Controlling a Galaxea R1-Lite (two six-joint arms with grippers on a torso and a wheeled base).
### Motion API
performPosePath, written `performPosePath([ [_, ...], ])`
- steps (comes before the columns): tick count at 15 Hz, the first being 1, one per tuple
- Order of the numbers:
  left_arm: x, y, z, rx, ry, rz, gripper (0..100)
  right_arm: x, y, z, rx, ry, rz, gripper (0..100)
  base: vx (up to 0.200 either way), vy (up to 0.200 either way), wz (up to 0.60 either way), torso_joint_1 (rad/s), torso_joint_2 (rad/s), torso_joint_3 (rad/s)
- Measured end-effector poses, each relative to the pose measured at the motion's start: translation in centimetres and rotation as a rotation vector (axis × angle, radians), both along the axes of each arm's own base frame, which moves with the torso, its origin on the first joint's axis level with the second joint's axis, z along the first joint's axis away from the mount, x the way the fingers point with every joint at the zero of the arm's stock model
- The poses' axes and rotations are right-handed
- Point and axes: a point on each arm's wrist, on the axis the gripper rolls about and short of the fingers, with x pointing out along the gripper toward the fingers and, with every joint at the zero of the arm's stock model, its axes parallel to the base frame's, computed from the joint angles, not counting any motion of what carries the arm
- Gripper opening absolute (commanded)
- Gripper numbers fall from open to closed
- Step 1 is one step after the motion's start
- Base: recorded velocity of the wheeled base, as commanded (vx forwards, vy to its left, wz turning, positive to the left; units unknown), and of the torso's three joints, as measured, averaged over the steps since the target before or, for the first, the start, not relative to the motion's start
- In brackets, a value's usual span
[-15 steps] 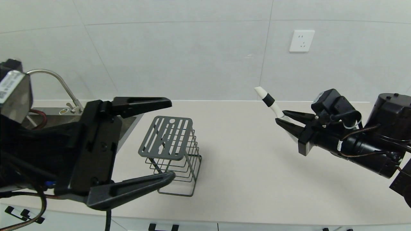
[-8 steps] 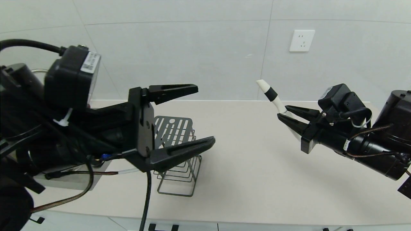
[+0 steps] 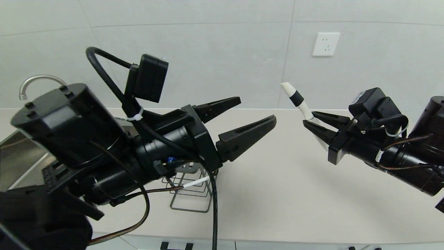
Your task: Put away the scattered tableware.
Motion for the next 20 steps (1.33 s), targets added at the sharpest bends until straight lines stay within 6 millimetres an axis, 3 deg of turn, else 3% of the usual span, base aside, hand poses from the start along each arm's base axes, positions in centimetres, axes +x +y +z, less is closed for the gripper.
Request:
performPosePath([
  [3,1.3,-1.4,-1.6,0.007,0.045,0.033,100,-0.2,-0.1,0.2,0.002,-0.008,0.001,0,0.0,0.0,0.0,0.0,0.0,0.0],
  [10,3.1,-5.9,-3.1,0.009,0.052,-0.029,100,-1.3,-0.1,0.7,0.013,-0.029,0.021,0,0.0,0.0,0.0,0.0,0.0,0.0],
  [20,5.5,-10.3,-2.8,-0.103,-0.002,-0.071,100,-3.4,-0.1,1.0,0.02,-0.043,0.072,0,0.0,0.0,0.0,0.0,0.0,0.0],
])
